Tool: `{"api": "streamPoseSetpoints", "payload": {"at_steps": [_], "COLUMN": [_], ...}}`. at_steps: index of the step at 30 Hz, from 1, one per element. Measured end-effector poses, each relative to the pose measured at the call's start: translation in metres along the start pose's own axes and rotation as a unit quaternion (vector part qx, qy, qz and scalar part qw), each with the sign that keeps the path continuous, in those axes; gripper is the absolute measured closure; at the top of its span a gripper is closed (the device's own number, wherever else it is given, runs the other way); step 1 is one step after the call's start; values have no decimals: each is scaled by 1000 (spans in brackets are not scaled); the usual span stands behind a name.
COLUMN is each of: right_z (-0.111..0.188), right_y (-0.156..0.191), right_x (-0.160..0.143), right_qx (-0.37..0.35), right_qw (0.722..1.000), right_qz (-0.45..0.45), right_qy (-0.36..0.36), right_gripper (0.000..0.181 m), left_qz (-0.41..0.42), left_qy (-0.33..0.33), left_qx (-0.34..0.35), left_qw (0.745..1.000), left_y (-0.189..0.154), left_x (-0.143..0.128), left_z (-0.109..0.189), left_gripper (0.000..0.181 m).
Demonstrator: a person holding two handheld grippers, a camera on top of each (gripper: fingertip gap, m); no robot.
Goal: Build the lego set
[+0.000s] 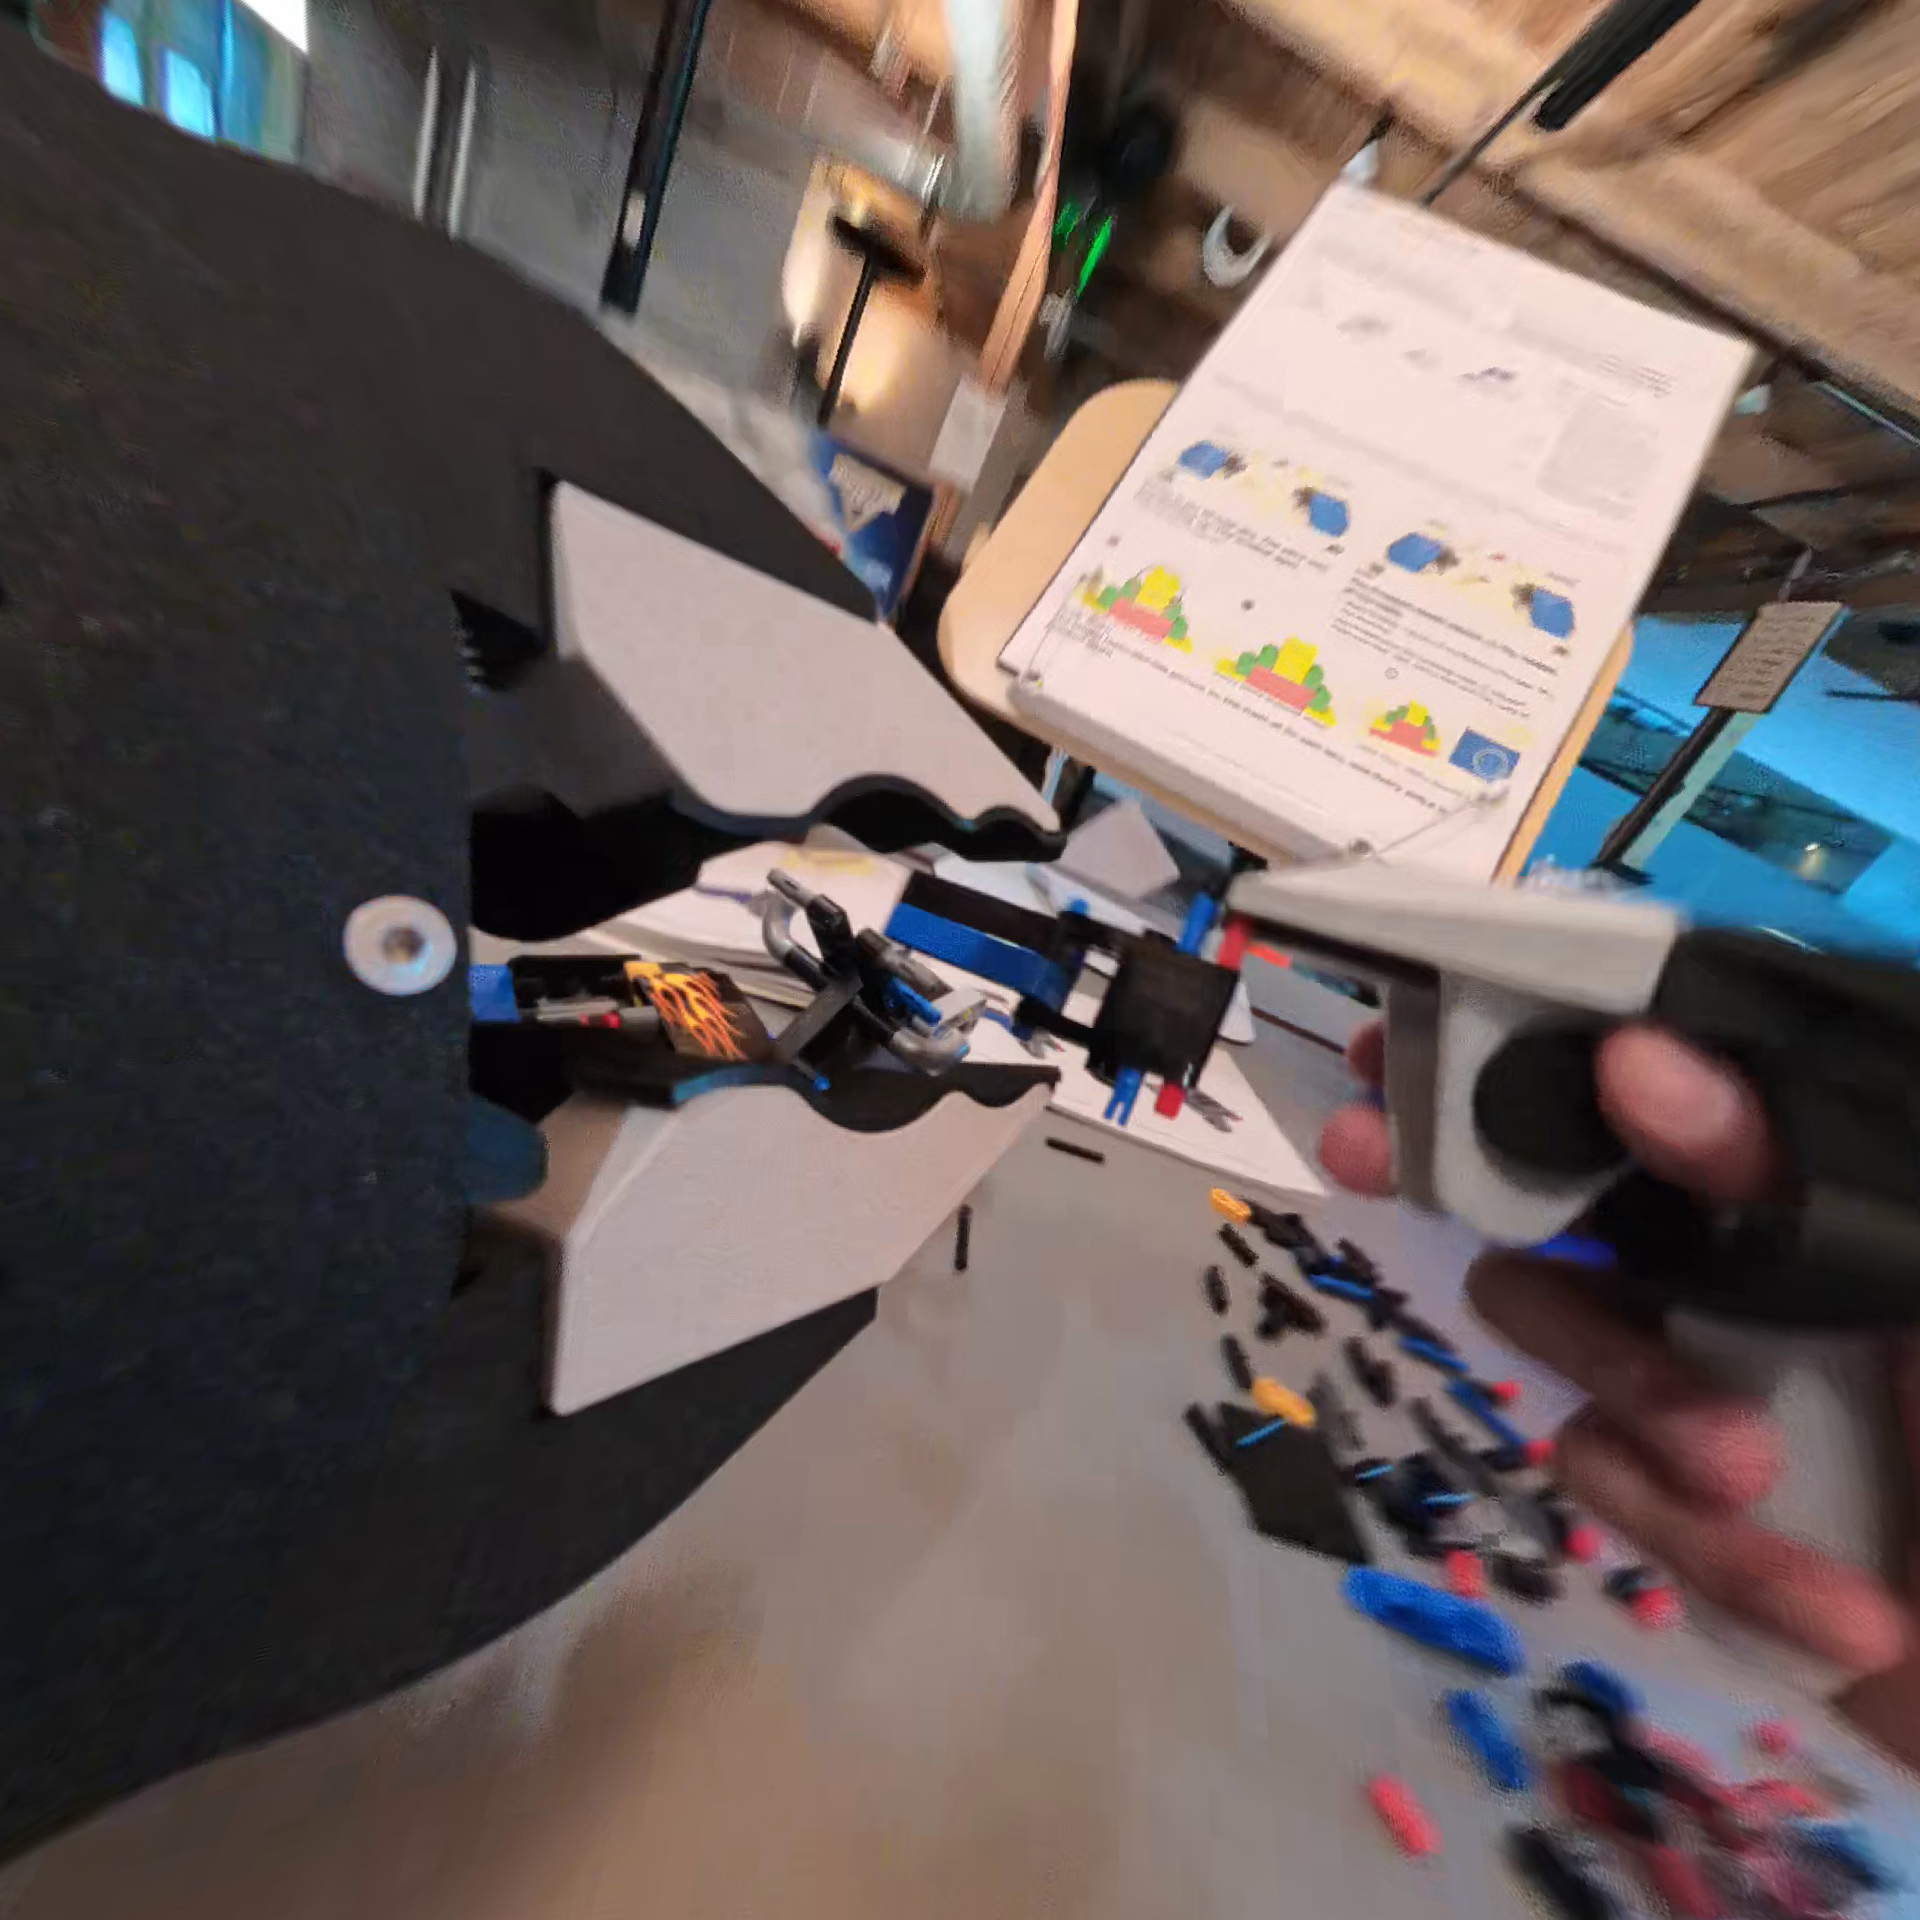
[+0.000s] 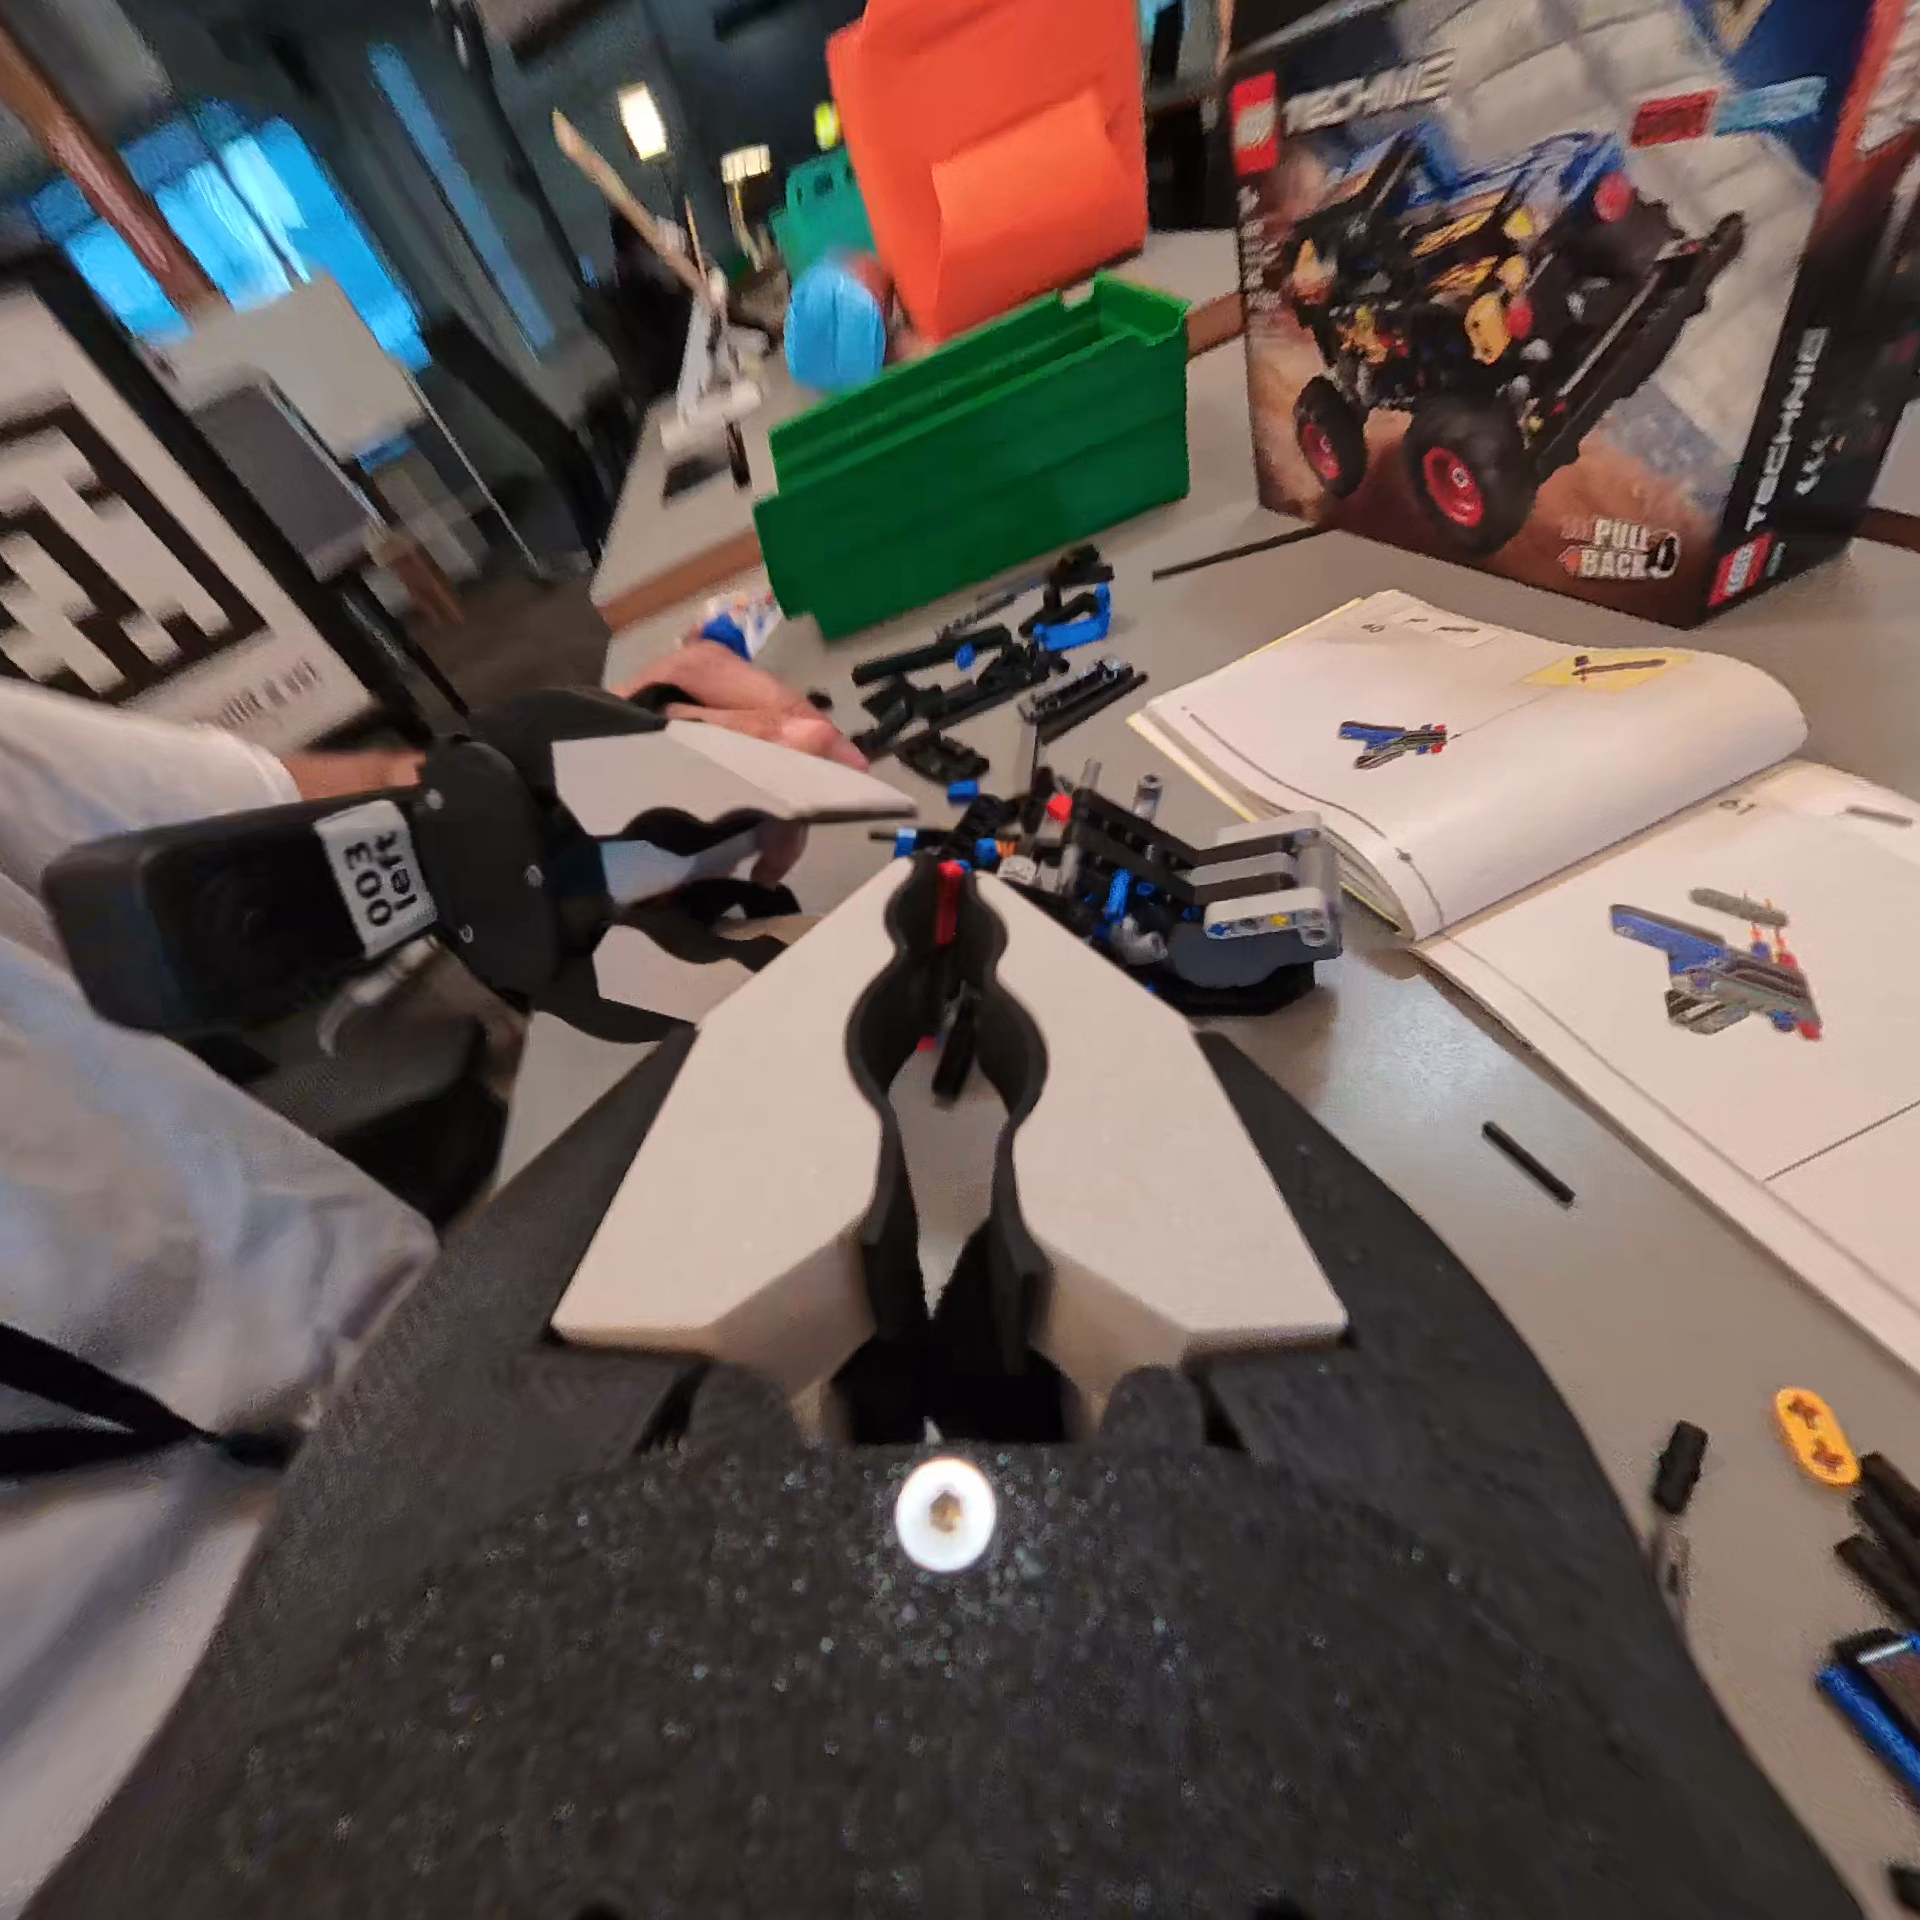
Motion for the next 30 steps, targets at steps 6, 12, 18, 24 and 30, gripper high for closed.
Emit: {"api": "streamPoseSetpoints", "payload": {"at_steps": [6, 12, 18, 24, 30], "right_z": [16, 1, -6, -12, -14], "right_y": [-8, 7, 12, 6, 9], "right_x": [6, 1, -2, -7, -8], "right_qx": [108, 105, 80, 104, 130], "right_qw": [969, 962, 968, 970, 971], "right_qz": [-97, -82, -48, -84, -85], "right_qy": [-202, -239, -232, -205, -185], "right_gripper": [179, 179, 178, 178, 175], "left_qz": [394, 649, 717, 723, 717], "left_qy": [-100, -181, -174, -167, -164], "left_qx": [-183, -345, -345, -333, -336], "left_qw": [895, 653, 581, 582, 589], "left_y": [43, 45, 39, 40, 40], "left_x": [-12, -22, -39, -49, -47], "left_z": [2, -13, -22, -23, -22], "left_gripper": [152, 150, 164, 164, 162]}}
Point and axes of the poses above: each gripper's, where its closed fingertips meet, z back along the fingers, x out of its top, y = z × x across the jaws, the point moved 10 cm from there along z, back along the fingers, and after that the axes turned 3 degrees about y, right-handed, at the moved point
